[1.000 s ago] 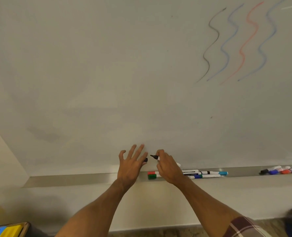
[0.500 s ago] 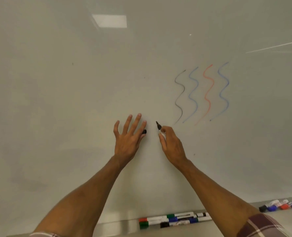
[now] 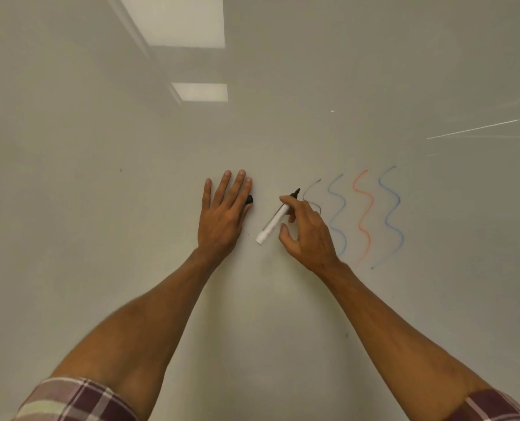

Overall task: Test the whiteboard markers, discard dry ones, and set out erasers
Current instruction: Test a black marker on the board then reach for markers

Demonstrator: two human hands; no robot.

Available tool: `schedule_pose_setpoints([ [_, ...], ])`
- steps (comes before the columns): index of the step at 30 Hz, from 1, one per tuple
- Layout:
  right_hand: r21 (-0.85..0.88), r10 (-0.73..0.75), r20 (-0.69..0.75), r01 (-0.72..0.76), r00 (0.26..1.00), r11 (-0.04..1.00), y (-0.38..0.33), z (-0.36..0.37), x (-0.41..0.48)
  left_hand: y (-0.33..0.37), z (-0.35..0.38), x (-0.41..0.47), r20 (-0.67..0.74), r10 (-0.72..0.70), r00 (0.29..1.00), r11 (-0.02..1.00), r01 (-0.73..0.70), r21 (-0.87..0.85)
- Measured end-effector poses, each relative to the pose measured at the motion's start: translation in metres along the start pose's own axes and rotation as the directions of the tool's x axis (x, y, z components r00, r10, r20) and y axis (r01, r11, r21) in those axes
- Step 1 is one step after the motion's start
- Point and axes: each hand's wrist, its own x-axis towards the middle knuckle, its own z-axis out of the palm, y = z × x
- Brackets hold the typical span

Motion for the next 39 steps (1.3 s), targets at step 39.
schedule_pose_setpoints([
  [39, -0.093, 0.25, -0.171, -0.268, 0.953, 0.959, -0.001, 0.029, -0.111, 0.003, -0.004, -0.024, -0.012, 0.01, 1.0, 1.0, -0.01, -0.026],
])
